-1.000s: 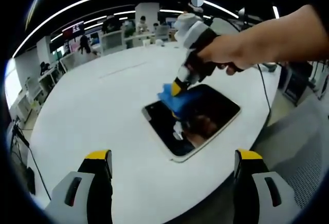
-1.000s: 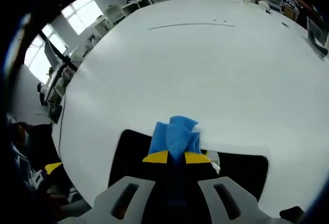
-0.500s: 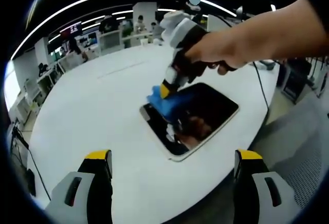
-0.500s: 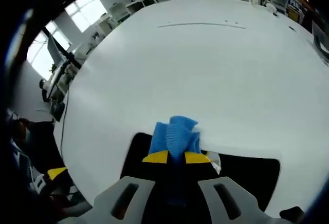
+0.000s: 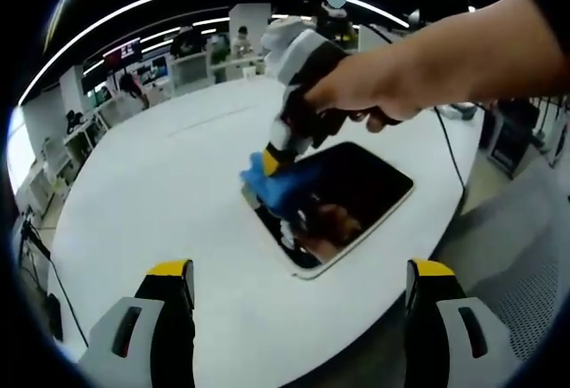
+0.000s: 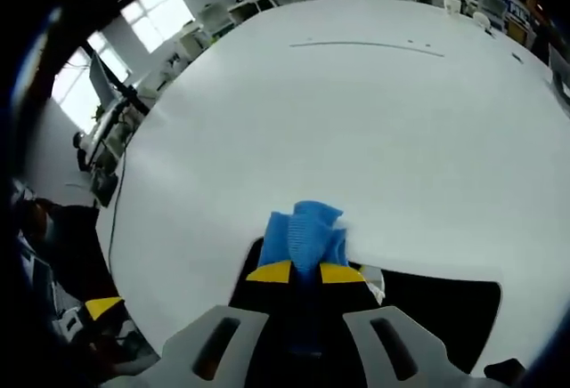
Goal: Wipe the mirror surface with the cleaning cloth until all visible marks leave the cleaned area.
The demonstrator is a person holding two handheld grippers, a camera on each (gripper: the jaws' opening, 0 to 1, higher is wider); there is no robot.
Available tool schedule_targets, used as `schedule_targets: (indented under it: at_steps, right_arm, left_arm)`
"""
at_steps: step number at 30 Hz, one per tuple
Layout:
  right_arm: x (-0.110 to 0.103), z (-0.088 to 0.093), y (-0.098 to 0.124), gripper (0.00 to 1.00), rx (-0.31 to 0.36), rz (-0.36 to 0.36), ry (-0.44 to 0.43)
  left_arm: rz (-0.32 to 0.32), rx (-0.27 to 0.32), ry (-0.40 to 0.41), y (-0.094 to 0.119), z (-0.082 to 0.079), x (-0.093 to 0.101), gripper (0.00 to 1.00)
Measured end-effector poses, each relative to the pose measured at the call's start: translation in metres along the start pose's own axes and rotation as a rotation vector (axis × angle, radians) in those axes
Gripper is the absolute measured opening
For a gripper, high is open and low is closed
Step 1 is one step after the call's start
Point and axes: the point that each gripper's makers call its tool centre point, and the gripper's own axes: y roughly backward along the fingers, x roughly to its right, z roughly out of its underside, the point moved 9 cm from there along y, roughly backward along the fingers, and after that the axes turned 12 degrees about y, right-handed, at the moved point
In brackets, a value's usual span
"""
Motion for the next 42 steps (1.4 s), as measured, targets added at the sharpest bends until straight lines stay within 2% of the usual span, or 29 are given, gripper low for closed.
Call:
schedule_targets:
  at_steps: [11, 23, 30, 42]
  right_arm:
    - [-0.013, -0.006, -0.004, 0.04, 0.009, -0.011, 0.017]
    - [-0.013, -0.006, -0.002, 0.03, 0.003, -0.019, 0.023]
    - [-0.018, -0.001, 0.000, 0.03, 0.002, -0.019, 0.067]
    - [-0.022, 0.007, 0.003, 0.03, 0.006, -0.036, 0.058]
  left_arm:
    - [-0.006, -0.003, -0.006, -0.002, 0.001, -0.001, 1.00]
    - [-0.014, -0.002, -0.005, -0.003, 0.001, -0.003, 1.00]
    - [-0.019, -0.007, -0.009, -0.003, 0.001, -0.003, 1.00]
    - [-0.019, -0.009, -0.010, -0.002, 0.001, -0.003, 1.00]
